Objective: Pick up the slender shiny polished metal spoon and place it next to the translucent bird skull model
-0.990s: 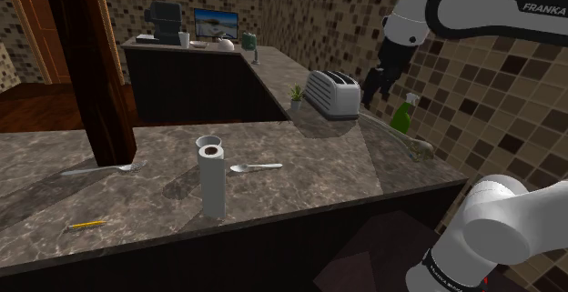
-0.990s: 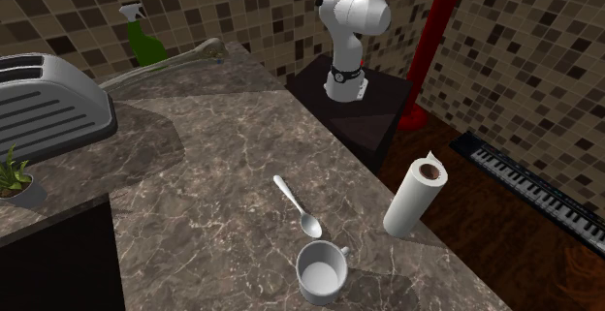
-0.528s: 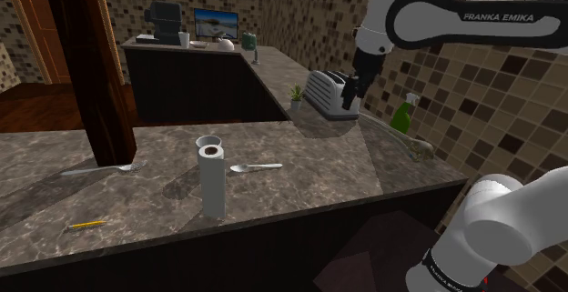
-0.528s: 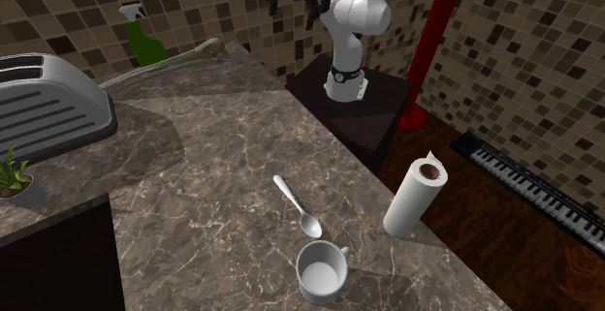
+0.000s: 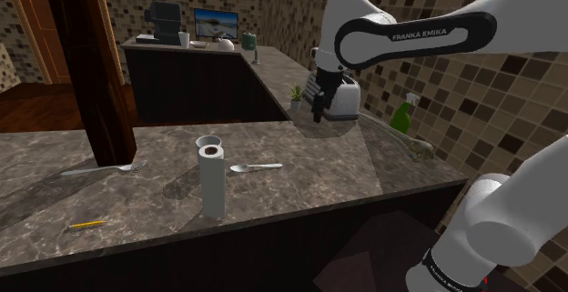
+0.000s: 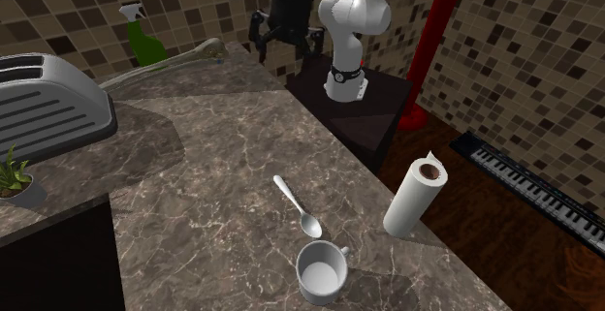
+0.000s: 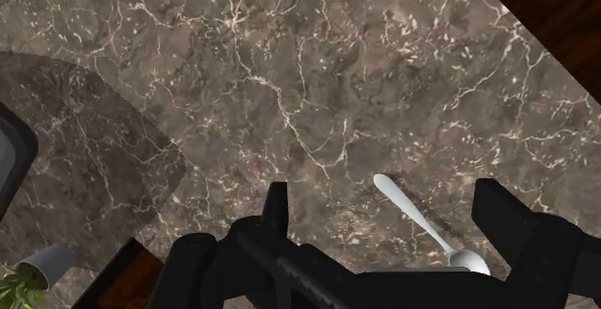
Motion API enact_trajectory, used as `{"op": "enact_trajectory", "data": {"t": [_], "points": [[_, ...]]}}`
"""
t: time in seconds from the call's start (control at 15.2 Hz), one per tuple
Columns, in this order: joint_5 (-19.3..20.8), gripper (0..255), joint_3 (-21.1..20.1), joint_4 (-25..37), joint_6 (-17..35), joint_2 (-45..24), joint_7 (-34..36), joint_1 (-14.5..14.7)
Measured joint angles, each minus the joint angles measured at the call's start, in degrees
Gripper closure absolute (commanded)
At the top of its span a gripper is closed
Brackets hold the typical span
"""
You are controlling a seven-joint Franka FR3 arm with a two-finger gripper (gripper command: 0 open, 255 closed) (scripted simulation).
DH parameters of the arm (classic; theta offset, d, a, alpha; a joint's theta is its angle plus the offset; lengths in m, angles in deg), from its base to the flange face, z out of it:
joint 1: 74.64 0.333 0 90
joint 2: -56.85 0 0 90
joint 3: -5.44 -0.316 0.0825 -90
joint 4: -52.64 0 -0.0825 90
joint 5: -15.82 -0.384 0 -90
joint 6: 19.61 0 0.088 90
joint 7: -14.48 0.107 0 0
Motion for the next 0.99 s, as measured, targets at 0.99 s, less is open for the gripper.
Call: {"op": "enact_trajectory", "data": {"t": [0.99], "points": [[5.30, 0, -3.12, 18.17, 5.31, -31.19, -12.84, 3.73]]}}
